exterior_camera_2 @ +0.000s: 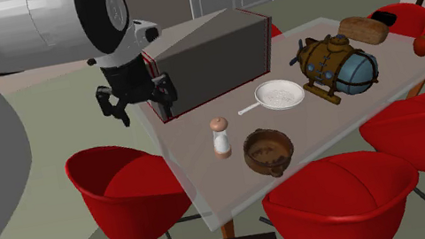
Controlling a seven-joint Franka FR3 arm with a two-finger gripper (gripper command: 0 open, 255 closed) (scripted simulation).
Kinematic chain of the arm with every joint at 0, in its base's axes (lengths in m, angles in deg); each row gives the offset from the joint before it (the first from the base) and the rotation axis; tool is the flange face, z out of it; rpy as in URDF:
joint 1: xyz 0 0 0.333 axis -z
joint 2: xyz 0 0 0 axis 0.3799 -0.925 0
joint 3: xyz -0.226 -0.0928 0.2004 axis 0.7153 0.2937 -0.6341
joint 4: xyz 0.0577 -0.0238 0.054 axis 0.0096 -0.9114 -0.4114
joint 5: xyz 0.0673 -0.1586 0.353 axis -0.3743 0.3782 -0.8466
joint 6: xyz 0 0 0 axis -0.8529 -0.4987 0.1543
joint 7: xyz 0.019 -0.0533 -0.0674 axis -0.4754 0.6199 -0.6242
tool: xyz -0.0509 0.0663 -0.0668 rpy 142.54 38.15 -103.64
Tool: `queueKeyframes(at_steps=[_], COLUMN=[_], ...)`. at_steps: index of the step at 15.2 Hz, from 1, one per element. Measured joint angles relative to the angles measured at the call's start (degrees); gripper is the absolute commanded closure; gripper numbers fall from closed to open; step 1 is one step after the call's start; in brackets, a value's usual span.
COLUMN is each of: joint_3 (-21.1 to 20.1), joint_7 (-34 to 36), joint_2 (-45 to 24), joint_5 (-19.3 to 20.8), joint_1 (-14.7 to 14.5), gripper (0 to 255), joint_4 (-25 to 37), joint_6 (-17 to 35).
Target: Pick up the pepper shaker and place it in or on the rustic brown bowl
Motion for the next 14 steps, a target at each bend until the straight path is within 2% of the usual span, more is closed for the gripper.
queueKeyframes(at_steps=[4, 9, 14], joint_3=[0.2, 1.1, 1.8], joint_7=[-0.7, -2.7, -3.9], joint_2=[-3.4, -12.5, -23.1], joint_5=[0.9, 3.3, 5.8], joint_1=[0.4, 1.8, 3.0], gripper=[0, 0, 0], joint_4=[-0.3, 0.6, 4.3], joint_6=[3.1, 10.1, 15.9])
